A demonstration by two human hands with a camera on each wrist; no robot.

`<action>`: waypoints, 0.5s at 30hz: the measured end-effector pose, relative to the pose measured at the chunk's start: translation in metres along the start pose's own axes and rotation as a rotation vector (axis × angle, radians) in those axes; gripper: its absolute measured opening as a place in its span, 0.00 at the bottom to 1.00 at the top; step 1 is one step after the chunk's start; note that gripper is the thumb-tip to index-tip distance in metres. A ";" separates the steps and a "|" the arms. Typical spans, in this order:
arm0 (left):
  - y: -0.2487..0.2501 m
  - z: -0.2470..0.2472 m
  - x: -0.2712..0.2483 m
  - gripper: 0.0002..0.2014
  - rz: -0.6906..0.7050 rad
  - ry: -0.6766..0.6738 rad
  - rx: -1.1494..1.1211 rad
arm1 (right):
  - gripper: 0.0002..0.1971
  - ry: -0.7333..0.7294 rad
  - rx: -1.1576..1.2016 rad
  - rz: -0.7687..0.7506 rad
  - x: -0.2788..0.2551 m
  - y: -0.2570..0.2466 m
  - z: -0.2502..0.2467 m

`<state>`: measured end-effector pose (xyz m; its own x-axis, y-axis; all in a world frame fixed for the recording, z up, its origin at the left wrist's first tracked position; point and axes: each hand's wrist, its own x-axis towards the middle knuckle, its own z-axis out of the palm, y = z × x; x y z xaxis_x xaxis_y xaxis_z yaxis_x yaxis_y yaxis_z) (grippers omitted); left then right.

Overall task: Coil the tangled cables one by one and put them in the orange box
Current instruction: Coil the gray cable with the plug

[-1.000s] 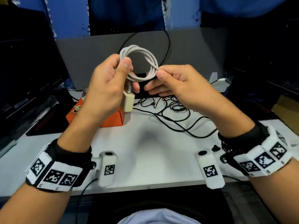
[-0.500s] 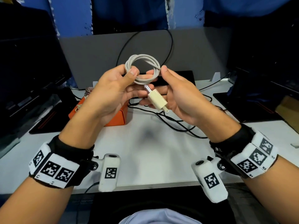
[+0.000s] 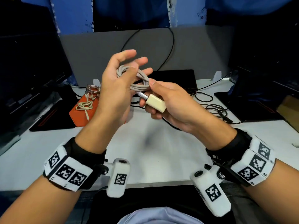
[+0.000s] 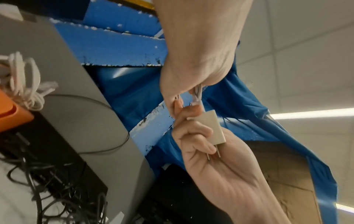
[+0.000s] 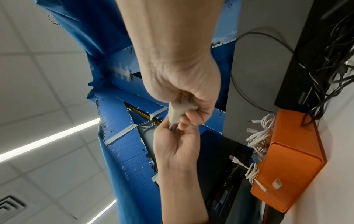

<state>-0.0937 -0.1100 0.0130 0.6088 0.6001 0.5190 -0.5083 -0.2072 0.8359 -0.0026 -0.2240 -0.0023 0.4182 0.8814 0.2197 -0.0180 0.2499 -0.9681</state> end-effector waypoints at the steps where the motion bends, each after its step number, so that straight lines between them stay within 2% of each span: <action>1: 0.001 -0.001 0.000 0.10 -0.019 0.016 -0.035 | 0.19 -0.006 -0.008 -0.001 0.000 0.000 0.002; 4: 0.003 -0.003 0.003 0.14 -0.075 0.048 -0.096 | 0.21 0.023 -0.119 -0.027 0.001 0.002 0.002; 7: 0.006 -0.007 0.006 0.15 -0.114 -0.009 -0.098 | 0.23 0.042 -0.174 -0.040 0.001 0.001 0.000; 9: 0.007 -0.010 0.008 0.14 -0.065 -0.053 -0.006 | 0.20 0.027 -0.156 -0.014 -0.001 -0.003 -0.002; 12: 0.009 -0.012 0.009 0.13 0.029 -0.046 0.133 | 0.18 -0.031 -0.117 0.033 -0.004 -0.007 -0.003; 15: 0.015 -0.021 0.013 0.08 -0.006 -0.135 0.280 | 0.19 -0.046 -0.119 0.034 -0.003 -0.004 -0.003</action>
<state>-0.1061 -0.0896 0.0289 0.6964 0.4978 0.5169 -0.3283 -0.4194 0.8463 -0.0015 -0.2290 0.0003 0.3770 0.9067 0.1890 0.0771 0.1727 -0.9820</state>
